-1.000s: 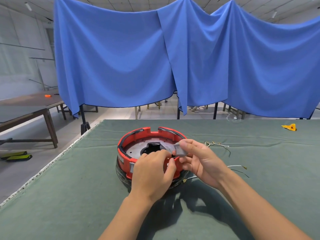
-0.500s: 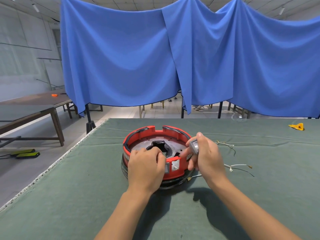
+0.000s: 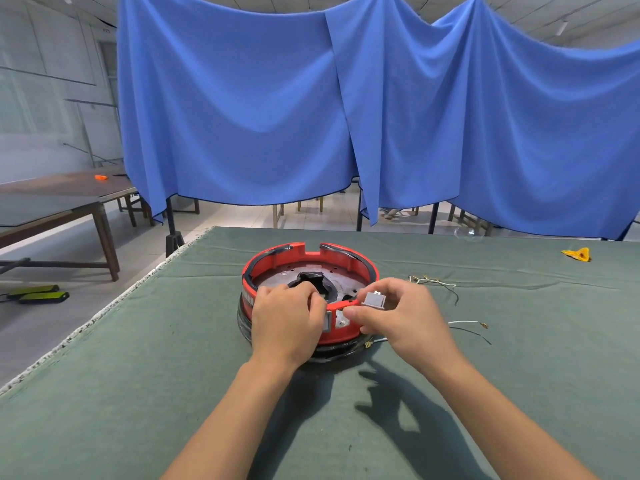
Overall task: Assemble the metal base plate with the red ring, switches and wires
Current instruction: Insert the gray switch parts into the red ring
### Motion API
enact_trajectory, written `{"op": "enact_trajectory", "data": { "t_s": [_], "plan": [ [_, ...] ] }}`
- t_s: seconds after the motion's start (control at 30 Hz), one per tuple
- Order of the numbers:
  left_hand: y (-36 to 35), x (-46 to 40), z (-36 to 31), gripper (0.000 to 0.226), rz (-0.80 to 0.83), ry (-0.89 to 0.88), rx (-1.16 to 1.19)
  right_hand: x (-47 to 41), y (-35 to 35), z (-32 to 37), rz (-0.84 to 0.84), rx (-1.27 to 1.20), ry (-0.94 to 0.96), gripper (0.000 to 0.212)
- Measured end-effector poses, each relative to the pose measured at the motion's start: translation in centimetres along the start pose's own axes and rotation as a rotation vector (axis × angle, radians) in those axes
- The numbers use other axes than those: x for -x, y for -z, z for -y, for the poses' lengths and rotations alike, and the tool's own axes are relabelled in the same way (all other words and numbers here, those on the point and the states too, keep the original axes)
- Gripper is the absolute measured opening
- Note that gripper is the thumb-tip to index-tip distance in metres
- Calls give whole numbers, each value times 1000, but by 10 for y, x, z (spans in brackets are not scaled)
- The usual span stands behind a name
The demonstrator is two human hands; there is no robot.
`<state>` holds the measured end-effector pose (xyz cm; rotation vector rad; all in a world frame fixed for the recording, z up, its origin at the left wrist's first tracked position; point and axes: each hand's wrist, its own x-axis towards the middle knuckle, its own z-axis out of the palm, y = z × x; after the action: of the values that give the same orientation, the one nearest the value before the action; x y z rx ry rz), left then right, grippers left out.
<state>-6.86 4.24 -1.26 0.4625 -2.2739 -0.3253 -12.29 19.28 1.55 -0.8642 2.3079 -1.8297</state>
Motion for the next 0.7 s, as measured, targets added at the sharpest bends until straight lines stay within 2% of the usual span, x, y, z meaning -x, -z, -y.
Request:
{"op": "enact_trajectory", "data": {
  "t_s": [0.07, 0.17, 0.3, 0.47, 0.7],
  "plan": [
    [0, 0, 0, 37, -3, -1, 7, 9, -6, 2, 7, 31, 63, 22],
    [0, 1, 0, 35, -11, -11, 11, 12, -13, 0, -42, 53, 114, 37],
    [0, 0, 0, 37, -10, 4, 17, 10, -14, -6, -41, 132, 76, 44],
    [-2, 0, 1, 38, -10, 1, 1, 11, -12, -14, -112, 83, 29, 36],
    [-2, 0, 0, 39, -20, -3, 8, 13, -15, -17, -132, 175, 115, 29]
  ]
}}
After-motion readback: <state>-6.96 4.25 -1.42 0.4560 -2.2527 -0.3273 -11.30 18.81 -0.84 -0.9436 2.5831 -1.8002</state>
